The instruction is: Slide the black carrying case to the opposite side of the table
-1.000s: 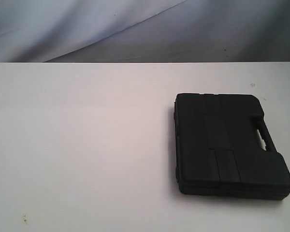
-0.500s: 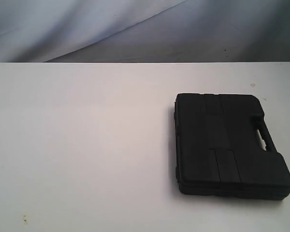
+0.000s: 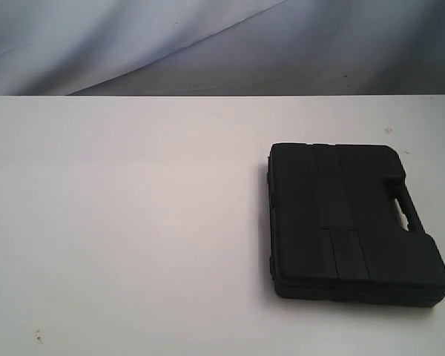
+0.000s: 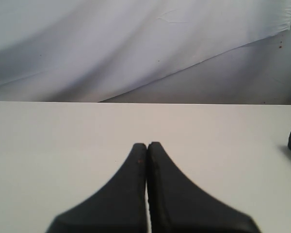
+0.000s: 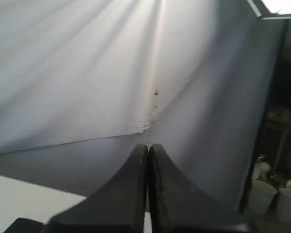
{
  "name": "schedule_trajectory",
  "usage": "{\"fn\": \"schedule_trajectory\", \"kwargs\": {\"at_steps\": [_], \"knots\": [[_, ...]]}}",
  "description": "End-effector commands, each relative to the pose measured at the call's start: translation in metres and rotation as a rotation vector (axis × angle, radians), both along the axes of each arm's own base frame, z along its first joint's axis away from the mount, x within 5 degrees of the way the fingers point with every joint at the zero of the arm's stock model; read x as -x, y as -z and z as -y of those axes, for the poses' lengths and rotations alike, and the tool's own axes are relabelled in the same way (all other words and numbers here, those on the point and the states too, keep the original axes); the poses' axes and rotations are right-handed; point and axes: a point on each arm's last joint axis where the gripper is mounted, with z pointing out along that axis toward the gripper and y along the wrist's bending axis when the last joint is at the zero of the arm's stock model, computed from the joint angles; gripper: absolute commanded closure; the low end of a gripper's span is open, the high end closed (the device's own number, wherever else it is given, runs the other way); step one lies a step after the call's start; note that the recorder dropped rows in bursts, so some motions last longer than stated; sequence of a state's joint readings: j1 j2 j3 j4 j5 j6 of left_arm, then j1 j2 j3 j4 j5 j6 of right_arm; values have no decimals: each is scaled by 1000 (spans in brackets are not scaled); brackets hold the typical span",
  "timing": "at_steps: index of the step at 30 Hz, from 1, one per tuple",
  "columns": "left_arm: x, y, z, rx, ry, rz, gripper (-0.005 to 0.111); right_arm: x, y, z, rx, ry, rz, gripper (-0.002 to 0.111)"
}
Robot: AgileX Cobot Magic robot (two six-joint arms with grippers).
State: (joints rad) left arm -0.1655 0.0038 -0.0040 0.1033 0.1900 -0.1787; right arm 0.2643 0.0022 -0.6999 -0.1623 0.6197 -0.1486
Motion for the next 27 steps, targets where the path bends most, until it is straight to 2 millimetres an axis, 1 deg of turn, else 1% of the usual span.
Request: {"fn": "schedule_trajectory", "kwargs": {"at_steps": [1,6,7,9,11,13,16,21,27], "knots": [[0,1,0,4,7,0,107,-17,24,-15,-6,-111,-62,108],[0,1,0,4,7,0,107,-44,58,-23,-29,-123,-47,108],[0,1,0,4,7,0,107,-50,66,-24,-33,-119,-30,108],[0,1,0,4,7,0,107,-60,85,-27,-42,-119,-50,108],[0,1,0,4,7,0,107,-66,101,-29,-79,-128,-73,108],[0,1,0,4,7,0,107,-71,114,-30,-162,-143,-86,108],[0,1,0,4,7,0,107,-75,126,-30,-258,-149,-85,108],[0,1,0,4,7,0,107,-79,144,-31,-250,-138,-124,108],[0,1,0,4,7,0,107,-82,153,-30,-252,-121,-103,108]]}}
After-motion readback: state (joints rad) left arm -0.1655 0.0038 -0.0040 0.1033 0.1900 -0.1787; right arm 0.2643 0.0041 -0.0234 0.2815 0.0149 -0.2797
